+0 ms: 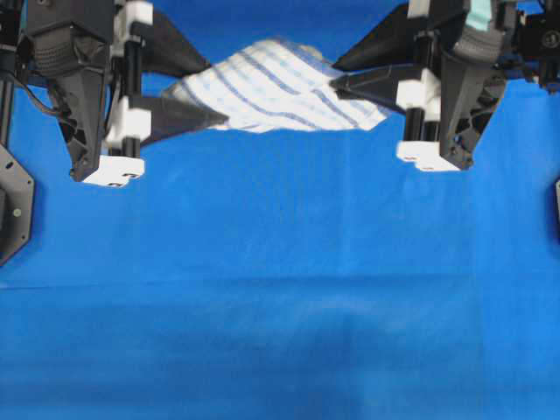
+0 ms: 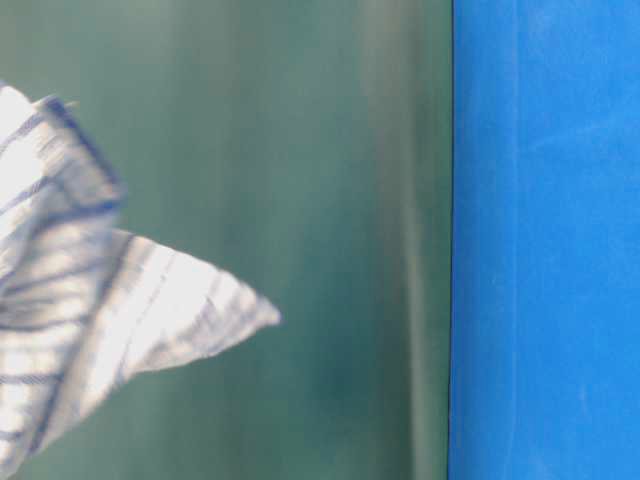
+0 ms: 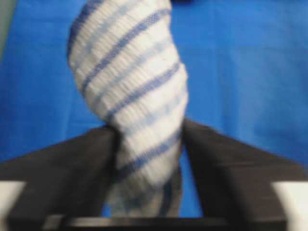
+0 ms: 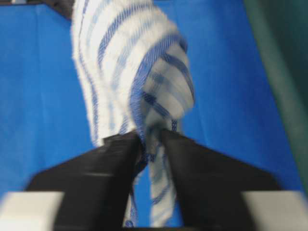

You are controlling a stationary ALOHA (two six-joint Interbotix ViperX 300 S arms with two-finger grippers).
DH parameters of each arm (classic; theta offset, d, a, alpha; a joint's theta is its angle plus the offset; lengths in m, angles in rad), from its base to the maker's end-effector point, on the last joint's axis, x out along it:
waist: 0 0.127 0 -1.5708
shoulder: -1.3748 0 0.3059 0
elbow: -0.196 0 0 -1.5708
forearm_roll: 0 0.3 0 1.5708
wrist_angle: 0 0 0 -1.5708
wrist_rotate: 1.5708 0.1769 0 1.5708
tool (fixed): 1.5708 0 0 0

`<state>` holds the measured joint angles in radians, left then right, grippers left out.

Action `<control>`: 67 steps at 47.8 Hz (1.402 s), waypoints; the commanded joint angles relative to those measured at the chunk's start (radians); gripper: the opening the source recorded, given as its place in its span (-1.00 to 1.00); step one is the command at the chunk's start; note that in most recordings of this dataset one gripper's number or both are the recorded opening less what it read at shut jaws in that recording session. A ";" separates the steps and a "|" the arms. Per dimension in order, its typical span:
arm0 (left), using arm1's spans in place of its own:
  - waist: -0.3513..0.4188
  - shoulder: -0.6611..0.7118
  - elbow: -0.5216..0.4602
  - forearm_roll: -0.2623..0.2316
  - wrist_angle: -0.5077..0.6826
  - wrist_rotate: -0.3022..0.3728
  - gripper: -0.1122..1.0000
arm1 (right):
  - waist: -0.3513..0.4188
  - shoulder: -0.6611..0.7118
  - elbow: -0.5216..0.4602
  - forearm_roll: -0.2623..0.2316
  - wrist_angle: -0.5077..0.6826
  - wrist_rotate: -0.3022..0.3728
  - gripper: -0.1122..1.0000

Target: Lift the towel with both arms.

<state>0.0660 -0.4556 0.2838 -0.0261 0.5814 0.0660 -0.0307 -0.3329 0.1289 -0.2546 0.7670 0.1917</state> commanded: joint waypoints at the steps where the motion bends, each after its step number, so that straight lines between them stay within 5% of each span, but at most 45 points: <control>1: 0.003 -0.015 -0.018 0.002 -0.012 0.000 0.33 | -0.003 -0.008 -0.015 -0.021 -0.005 0.002 0.16; 5: 0.003 -0.023 -0.012 0.003 -0.012 0.000 0.70 | -0.003 -0.008 -0.015 -0.034 -0.005 0.008 0.43; 9: 0.003 -0.029 -0.008 0.002 -0.012 -0.002 0.88 | -0.003 -0.008 -0.015 -0.037 -0.009 0.011 0.38; 27: -0.003 -0.020 0.072 0.002 -0.043 -0.009 0.85 | -0.003 0.002 0.052 -0.031 -0.026 0.037 0.38; 52: -0.081 0.078 0.385 -0.003 -0.353 -0.012 0.85 | 0.048 0.114 0.388 -0.028 -0.356 0.169 0.38; 67: -0.094 0.212 0.508 -0.003 -0.534 -0.014 0.85 | 0.064 0.290 0.431 -0.026 -0.474 0.184 0.38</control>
<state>-0.0199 -0.2700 0.7854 -0.0261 0.0982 0.0522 0.0276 -0.0660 0.5660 -0.2823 0.3237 0.3743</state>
